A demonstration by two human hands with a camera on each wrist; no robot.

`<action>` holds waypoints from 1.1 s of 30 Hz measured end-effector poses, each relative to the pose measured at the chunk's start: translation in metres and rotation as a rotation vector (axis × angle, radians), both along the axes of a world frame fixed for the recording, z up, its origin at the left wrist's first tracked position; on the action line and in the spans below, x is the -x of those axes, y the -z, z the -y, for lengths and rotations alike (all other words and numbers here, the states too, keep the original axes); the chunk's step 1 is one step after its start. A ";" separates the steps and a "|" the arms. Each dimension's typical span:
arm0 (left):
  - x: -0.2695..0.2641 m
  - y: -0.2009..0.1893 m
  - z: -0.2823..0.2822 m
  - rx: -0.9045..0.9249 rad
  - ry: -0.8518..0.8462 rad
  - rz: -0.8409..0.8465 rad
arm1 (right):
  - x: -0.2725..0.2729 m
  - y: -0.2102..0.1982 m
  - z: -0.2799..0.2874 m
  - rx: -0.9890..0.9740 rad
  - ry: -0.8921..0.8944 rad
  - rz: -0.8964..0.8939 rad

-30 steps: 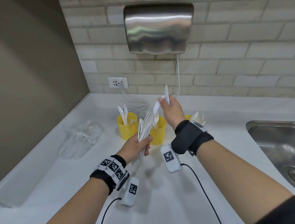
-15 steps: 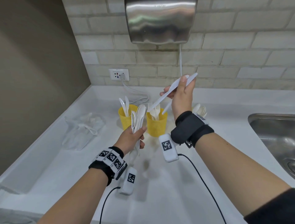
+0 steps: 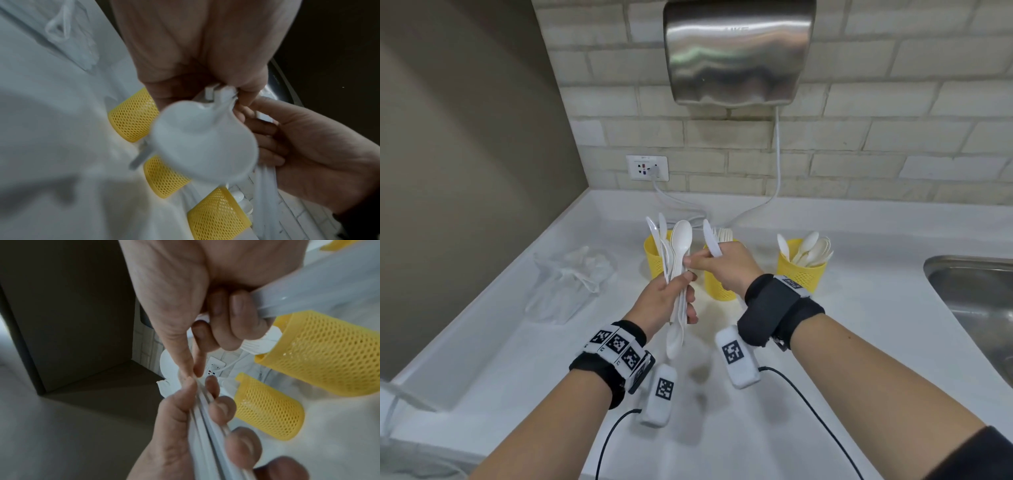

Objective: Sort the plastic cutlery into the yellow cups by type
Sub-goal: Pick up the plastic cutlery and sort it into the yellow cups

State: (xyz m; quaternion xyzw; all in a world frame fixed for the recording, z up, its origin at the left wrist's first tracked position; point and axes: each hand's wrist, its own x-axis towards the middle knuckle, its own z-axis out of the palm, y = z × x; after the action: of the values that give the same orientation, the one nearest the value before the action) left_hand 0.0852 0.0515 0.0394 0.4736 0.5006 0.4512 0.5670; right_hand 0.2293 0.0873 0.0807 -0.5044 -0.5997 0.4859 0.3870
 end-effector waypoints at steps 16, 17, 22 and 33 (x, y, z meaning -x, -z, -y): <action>0.041 0.008 -0.007 0.027 -0.235 -0.004 | 0.032 -0.003 -0.041 0.020 0.042 -0.178; 0.044 0.009 -0.009 0.029 -0.239 -0.005 | 0.036 -0.004 -0.046 0.021 0.036 -0.157; 0.060 0.010 -0.015 0.045 -0.208 0.008 | 0.050 -0.015 -0.064 -0.111 0.041 0.047; 0.077 0.028 -0.017 0.092 -0.168 0.006 | 0.068 -0.005 -0.083 -0.332 0.177 -0.150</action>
State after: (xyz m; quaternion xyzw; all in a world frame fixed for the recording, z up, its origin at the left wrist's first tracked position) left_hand 0.0084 0.0686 0.0118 0.4022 0.5571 0.4749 0.5498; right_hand 0.1616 0.1703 0.0856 -0.4470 -0.5943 0.3807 0.5496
